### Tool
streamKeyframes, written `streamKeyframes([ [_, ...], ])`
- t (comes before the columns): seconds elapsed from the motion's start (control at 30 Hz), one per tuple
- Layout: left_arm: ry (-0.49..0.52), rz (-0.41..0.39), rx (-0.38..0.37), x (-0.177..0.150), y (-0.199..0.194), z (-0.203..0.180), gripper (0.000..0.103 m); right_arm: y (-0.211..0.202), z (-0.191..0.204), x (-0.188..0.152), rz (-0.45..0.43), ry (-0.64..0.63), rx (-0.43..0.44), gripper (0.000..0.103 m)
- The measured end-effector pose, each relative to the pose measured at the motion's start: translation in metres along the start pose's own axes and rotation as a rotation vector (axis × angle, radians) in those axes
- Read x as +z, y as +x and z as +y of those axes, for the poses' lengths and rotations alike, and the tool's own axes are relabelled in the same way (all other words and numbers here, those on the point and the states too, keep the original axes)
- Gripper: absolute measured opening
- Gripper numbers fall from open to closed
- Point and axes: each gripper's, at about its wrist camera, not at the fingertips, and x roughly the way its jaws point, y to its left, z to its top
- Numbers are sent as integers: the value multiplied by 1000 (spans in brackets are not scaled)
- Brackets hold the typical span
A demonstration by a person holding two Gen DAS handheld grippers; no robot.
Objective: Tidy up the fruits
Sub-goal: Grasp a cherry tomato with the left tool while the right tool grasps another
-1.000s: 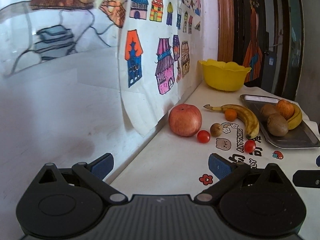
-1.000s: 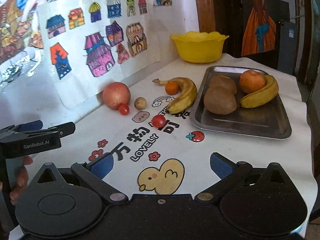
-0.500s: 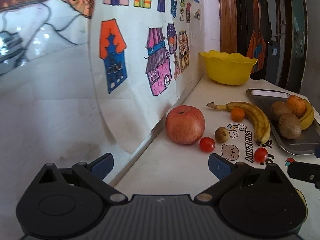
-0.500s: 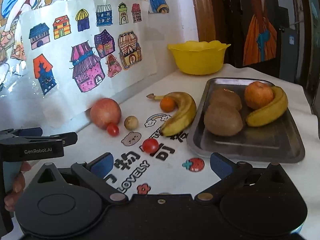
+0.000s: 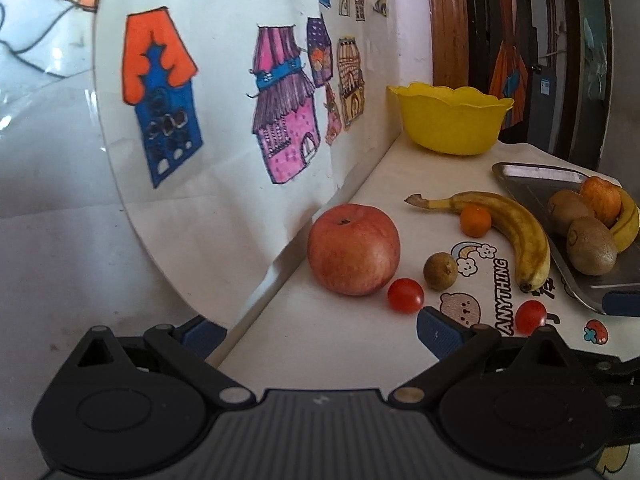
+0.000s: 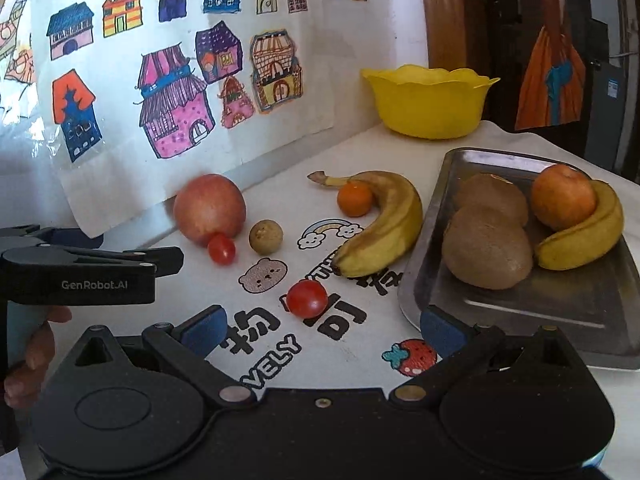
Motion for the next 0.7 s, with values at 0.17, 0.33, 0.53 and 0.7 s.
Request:
streamKeyframes([
  [0.17,-4,20,-43,-2,1,-4,103,4,-2,0,-1,-29,13,101],
  [0.33,-22,30,-91,3,5,-7,103,5,-1,2,-3,-64,32,93],
  [0.53,-20,26,-136,8,11,-19,102,10,2,3,14,-100,67,85],
  [0.7,-24,33,-160,10,17,-24,91,19,4,3,37,-104,85,76],
])
